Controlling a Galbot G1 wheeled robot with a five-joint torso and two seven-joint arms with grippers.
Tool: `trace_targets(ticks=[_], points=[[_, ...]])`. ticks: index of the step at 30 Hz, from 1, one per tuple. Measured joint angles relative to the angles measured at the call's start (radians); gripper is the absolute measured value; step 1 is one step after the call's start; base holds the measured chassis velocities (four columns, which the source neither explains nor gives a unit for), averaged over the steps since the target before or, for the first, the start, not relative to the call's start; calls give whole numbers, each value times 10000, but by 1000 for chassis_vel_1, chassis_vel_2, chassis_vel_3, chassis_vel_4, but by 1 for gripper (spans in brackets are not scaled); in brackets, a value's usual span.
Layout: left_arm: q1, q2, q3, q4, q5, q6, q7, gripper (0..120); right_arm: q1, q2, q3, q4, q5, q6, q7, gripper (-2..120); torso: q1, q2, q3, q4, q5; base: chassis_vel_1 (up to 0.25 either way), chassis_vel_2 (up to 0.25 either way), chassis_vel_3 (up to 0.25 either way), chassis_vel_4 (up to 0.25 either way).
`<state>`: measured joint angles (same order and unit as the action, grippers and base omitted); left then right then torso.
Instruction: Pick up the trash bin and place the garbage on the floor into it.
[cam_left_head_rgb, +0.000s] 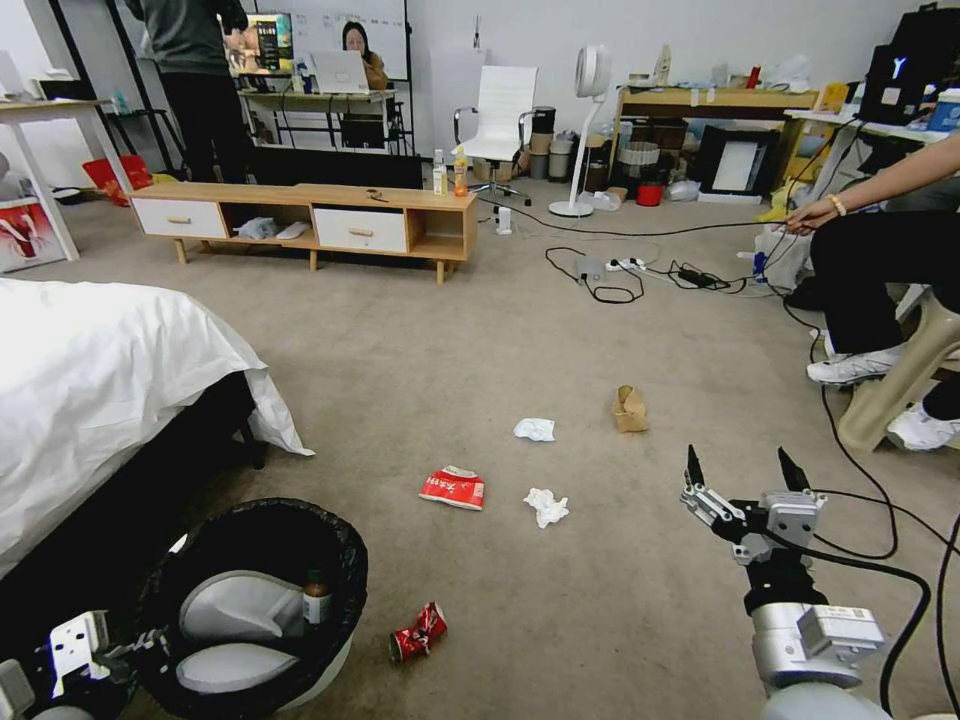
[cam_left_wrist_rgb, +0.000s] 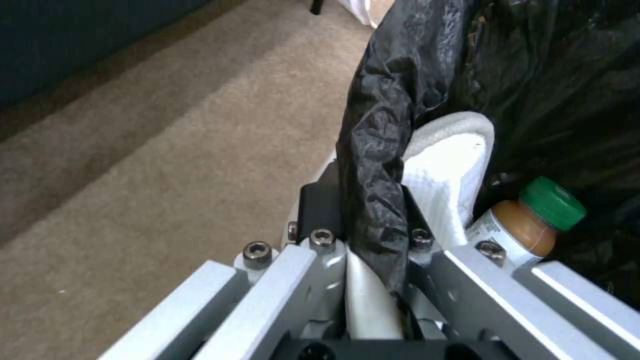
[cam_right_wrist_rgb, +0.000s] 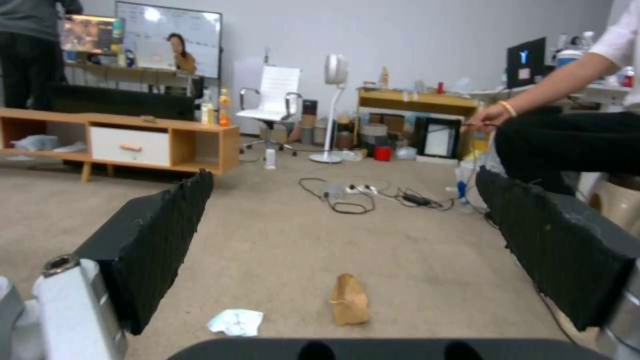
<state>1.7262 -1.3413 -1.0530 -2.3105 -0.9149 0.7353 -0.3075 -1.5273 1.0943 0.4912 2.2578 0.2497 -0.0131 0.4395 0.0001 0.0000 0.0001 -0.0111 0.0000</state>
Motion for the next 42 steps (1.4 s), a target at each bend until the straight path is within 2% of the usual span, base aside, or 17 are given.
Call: trace_targets(ticks=[25, 32, 38, 40, 42], points=[[-68, 38, -53, 128, 12, 0, 0, 3, 266, 36, -75, -328, -4, 97, -84, 100, 0, 0, -1, 1, 0, 60, 60, 66, 64], [-120, 64, 42, 234, 144, 0, 66, 3, 581, -327, -238, -906, -245, 222, -449, 100, 0, 0, -1, -5, 0, 0, 0, 0, 0], [-246, 134, 217, 239, 105, 0, 56, 3, 1003, -897, -553, -1074, 243, -724, -1050, 100, 1, 0, -1, 2, 0, 0, 0, 0, 0], [-344, 224, 374, 242, 30, 0, 31, 3, 1232, -1365, -834, -1110, 865, -1345, -1400, 100, 0, -1, -1, -6, -1, 0, 0, 0, 0], [-364, 231, 407, 242, 19, 0, 25, 3, 1377, -1591, -1061, -1155, 1242, -1606, -1454, 100, 1, -2, -1, -2, 0, 0, 0, 0, 0]])
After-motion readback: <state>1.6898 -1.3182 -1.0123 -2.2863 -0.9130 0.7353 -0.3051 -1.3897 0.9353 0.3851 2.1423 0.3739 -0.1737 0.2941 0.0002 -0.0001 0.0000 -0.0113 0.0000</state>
